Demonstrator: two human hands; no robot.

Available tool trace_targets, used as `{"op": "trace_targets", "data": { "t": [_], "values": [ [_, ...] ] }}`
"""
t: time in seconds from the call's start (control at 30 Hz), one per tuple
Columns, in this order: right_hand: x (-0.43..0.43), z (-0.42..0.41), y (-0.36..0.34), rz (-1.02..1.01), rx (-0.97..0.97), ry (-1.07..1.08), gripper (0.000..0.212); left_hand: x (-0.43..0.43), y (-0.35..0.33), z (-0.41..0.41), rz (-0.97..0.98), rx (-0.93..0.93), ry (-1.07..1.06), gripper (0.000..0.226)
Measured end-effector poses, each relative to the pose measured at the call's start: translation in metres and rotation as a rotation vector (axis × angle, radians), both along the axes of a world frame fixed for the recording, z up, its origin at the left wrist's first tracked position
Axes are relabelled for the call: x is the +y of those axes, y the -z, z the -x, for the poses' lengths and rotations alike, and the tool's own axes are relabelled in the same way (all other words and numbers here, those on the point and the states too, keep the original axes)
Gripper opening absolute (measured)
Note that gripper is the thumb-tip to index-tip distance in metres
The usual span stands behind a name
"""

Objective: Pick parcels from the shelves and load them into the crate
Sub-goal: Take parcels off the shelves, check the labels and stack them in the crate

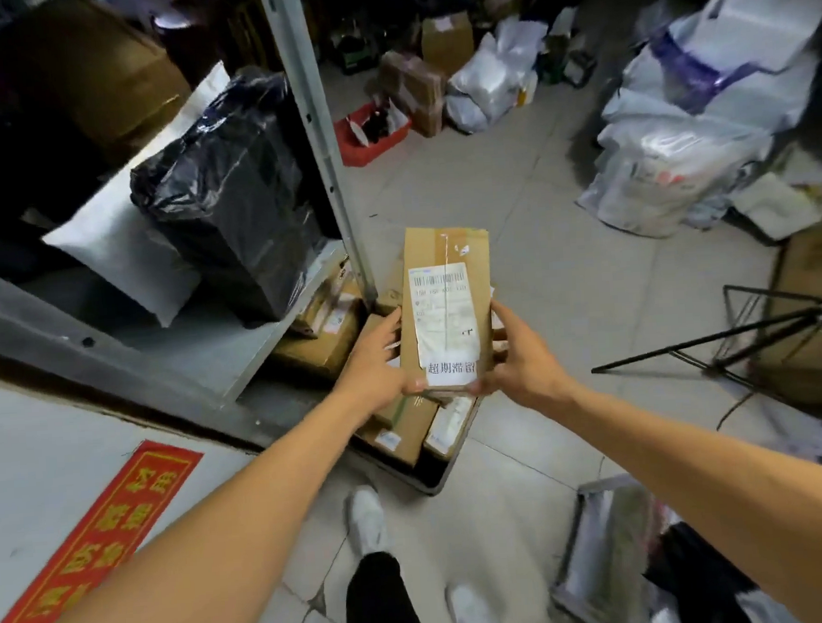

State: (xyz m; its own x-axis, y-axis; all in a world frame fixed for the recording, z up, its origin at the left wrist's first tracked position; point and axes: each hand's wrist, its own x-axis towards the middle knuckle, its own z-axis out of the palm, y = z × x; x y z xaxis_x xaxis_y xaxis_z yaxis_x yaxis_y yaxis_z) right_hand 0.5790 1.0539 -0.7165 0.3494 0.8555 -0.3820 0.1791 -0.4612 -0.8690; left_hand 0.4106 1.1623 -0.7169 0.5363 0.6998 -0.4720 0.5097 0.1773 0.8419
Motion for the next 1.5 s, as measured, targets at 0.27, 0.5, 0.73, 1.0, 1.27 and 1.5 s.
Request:
{"op": "trace_targets", "data": {
  "t": [0.27,0.5,0.73,1.0,1.27,1.5],
  "values": [
    [0.044,-0.001,0.041,0.052,0.002,0.256,0.104,0.082,0.038,-0.033,0.049,0.108,0.248,0.11],
    [0.069,0.014,0.088,0.116,-0.024,0.388,0.1,0.119,0.084,-0.039,0.143,0.155,0.351,0.11],
    [0.044,0.05,0.156,0.21,0.045,0.42,0.106,0.095,0.154,-0.007,0.224,0.198,0.335,0.11],
    [0.001,0.102,0.258,0.359,0.125,0.412,0.104,0.043,0.267,0.047,0.307,0.238,0.295,0.108],
    [-0.003,0.128,0.346,0.389,0.166,0.463,0.103,0.033,0.359,0.07,0.289,0.297,0.223,0.109],
    [0.002,0.136,0.398,0.41,0.158,0.47,0.104,0.033,0.41,0.082,0.177,0.238,0.242,0.103]
  ]
}}
